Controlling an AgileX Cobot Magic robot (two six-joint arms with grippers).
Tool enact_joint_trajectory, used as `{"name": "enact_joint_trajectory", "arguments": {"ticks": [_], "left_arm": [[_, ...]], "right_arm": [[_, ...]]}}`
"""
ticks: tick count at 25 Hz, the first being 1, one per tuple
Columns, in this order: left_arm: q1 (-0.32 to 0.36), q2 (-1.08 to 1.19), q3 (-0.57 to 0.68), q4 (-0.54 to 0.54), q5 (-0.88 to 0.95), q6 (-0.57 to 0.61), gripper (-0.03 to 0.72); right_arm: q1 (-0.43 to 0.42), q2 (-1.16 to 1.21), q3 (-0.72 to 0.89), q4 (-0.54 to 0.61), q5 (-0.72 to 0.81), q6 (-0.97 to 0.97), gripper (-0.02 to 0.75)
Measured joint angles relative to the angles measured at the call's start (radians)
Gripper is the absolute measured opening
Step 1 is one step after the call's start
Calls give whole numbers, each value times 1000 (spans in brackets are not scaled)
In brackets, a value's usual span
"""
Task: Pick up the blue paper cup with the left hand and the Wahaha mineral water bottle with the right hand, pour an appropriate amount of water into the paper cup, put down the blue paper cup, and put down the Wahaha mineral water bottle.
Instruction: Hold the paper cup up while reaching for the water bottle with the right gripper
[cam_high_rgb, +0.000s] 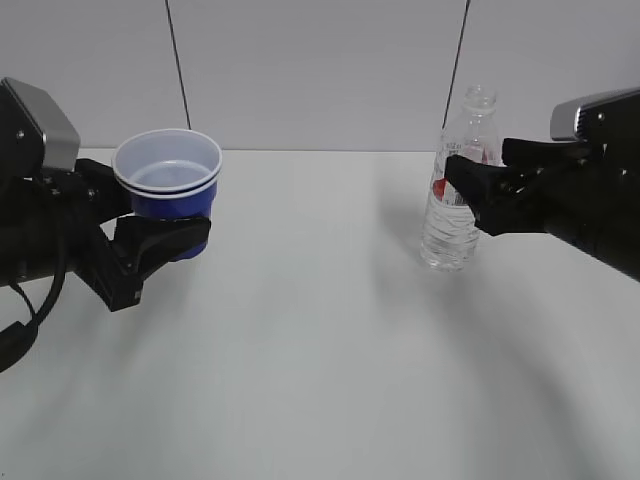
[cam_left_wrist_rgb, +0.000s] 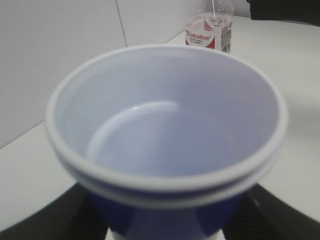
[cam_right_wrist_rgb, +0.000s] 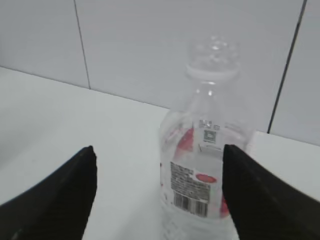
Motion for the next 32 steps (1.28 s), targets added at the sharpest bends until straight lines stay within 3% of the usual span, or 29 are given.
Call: {"name": "enact_joint_trajectory", "arguments": {"ticks": [9,18,23,28,32], "left_arm": [[0,0,0,0,0,0,461],[0,0,0,0,0,-2,461],[0,0,0,0,1,-2,461],[0,0,0,0,1,-2,461],[0,0,0,0,1,-2,461]], "right_arm": [[0,94,53,202,-164,-129,587],[118,192,53,350,-243,-230,587],[126,235,53,460,-249,-238,587],[126,244,53,467,-249,-238,587],[126,246,40,377,-249,-202,587]]}}
